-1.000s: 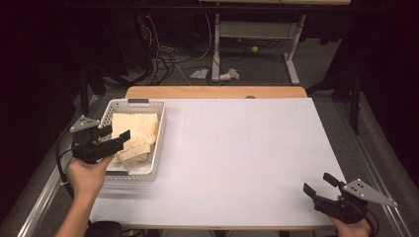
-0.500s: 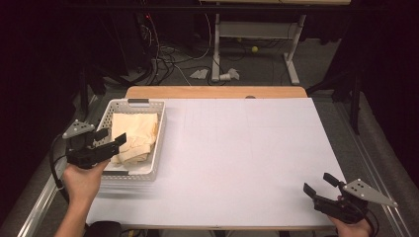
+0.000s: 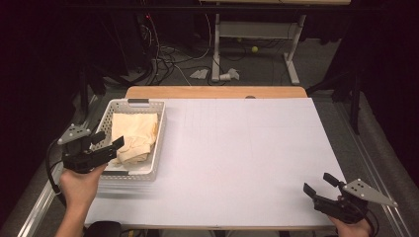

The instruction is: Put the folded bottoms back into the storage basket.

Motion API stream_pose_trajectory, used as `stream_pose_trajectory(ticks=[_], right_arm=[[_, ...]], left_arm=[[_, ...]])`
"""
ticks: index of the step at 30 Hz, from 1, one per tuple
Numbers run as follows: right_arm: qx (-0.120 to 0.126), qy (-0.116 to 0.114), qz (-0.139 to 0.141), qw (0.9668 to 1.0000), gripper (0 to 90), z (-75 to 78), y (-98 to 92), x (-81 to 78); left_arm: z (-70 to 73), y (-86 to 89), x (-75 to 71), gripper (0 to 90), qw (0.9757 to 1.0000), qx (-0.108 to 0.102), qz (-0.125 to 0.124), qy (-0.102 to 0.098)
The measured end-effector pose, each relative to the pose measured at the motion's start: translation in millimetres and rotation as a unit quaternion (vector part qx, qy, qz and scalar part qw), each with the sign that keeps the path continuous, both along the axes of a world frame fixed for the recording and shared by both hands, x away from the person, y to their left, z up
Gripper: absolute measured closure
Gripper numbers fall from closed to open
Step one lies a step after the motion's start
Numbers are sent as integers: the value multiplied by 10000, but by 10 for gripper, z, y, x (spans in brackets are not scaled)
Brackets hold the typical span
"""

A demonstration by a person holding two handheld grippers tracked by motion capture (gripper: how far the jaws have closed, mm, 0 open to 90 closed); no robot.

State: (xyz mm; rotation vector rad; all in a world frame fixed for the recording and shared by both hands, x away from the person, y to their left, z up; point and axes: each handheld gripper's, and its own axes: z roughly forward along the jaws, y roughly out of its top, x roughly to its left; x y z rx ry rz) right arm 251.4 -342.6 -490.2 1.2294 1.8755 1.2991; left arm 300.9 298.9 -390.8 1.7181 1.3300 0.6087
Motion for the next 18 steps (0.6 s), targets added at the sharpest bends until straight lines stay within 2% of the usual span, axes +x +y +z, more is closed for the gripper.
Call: stream_pose_trajectory(ticks=[18], right_arm=[[-2,-16,-8,10000,186,1,2,-4]], left_arm=[[-71,80,-159,303,9998,-179,-50,-42]])
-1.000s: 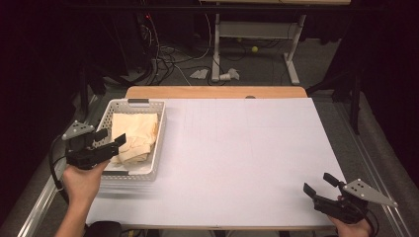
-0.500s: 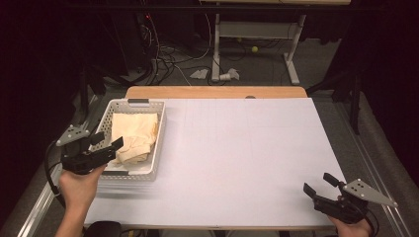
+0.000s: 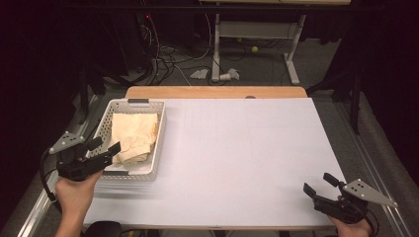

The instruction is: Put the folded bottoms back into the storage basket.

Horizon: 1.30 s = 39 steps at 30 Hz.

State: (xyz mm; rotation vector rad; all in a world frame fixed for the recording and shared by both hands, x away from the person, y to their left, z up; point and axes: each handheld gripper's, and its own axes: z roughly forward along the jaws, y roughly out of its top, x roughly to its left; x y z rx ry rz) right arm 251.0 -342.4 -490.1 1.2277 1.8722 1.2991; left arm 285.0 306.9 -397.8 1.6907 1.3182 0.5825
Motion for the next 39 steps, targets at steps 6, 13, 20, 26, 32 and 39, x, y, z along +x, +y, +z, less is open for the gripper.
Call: stream_pose_trajectory(ticks=[6,13,20,26,32,39], right_arm=[[-8,-8,2,10000,186,0,1,0],[-7,-11,2,10000,186,0,2,0],[-8,-18,0,10000,186,1,3,-3],[-8,-23,2,10000,186,1,3,-4],[-10,-23,2,10000,186,1,4,-4],[-15,-27,10,10000,186,1,4,-4]], left_arm=[[-38,13,-39,282,10000,-52,-6,14],[-86,7,-88,281,10000,35,83,-20],[-133,3,-160,263,10000,28,67,-67],[-174,8,-204,263,9999,34,66,-105],[-240,24,-249,263,9999,35,89,-105],[-293,51,-295,263,9999,29,129,-99]])
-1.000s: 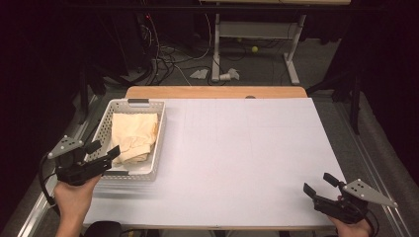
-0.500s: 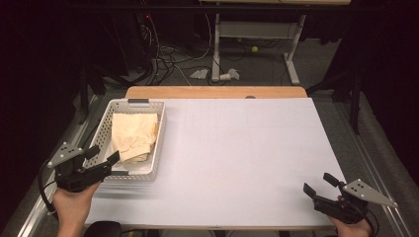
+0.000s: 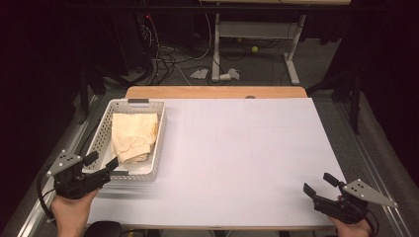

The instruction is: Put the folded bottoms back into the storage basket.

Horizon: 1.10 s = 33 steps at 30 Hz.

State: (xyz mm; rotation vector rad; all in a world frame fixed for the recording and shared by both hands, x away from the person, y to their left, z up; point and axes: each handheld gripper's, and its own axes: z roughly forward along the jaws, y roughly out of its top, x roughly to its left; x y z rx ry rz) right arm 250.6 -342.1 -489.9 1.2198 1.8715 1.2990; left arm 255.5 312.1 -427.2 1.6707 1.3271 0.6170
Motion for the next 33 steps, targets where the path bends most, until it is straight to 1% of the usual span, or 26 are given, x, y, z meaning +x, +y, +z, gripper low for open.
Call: stream_pose_trajectory(ticks=[9,15,25,27,31,33], right_arm=[[-2,-6,-3,10000,186,0,1,0],[4,-7,-7,10000,186,1,1,-2],[5,-2,-16,10000,186,0,-1,-1],[10,6,-12,10000,186,0,1,1],[-1,-9,-2,10000,186,1,1,-2],[-18,-11,9,10000,186,0,1,-2]], left_arm=[[-82,52,-47,261,9999,1,101,27],[-157,77,-77,261,9999,2,141,-2],[-366,95,-166,261,9993,-24,378,-14],[-394,87,-182,261,9992,-5,407,-26],[-436,60,-210,261,9984,148,536,-84],[-440,59,-214,261,9984,117,548,-93]])
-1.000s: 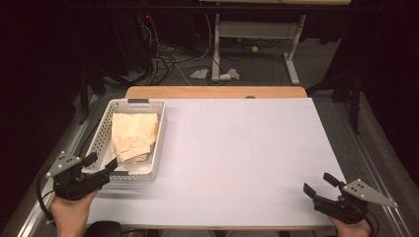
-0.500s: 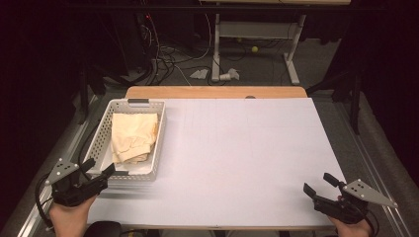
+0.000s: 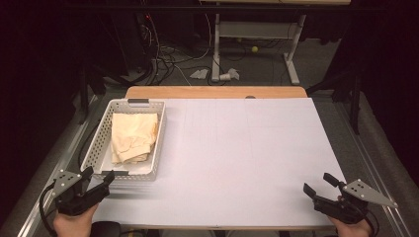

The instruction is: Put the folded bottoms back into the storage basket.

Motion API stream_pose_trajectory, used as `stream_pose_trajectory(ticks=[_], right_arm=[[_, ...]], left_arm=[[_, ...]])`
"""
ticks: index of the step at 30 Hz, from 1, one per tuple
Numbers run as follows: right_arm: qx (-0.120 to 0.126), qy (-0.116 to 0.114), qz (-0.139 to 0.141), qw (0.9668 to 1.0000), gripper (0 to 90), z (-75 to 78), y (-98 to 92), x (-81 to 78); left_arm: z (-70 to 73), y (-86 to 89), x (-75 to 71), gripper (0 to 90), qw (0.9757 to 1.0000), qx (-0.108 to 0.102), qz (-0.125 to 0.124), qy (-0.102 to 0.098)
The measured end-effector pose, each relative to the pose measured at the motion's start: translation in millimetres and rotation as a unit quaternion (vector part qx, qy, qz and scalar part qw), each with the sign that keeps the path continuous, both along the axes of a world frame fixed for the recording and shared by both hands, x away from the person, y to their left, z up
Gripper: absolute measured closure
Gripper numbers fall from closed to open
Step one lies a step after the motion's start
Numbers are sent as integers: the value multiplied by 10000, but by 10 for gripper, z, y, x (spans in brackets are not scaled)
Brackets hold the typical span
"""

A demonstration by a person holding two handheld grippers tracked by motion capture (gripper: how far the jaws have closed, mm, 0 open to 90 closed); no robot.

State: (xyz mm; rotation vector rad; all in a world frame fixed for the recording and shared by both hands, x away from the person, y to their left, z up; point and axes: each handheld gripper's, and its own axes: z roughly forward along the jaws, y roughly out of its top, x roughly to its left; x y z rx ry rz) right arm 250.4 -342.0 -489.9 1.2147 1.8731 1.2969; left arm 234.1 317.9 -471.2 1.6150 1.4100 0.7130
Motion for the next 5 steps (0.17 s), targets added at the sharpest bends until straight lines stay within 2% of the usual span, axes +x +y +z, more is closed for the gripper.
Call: stream_pose_trajectory(ticks=[2,5], right_arm=[[2,6,3,10000,186,-1,1,1],[-1,2,1,10000,186,0,1,1]], left_arm=[[0,0,-13,261,10000,-62,12,-31],[-3,-14,-14,261,10000,-29,8,-36]])
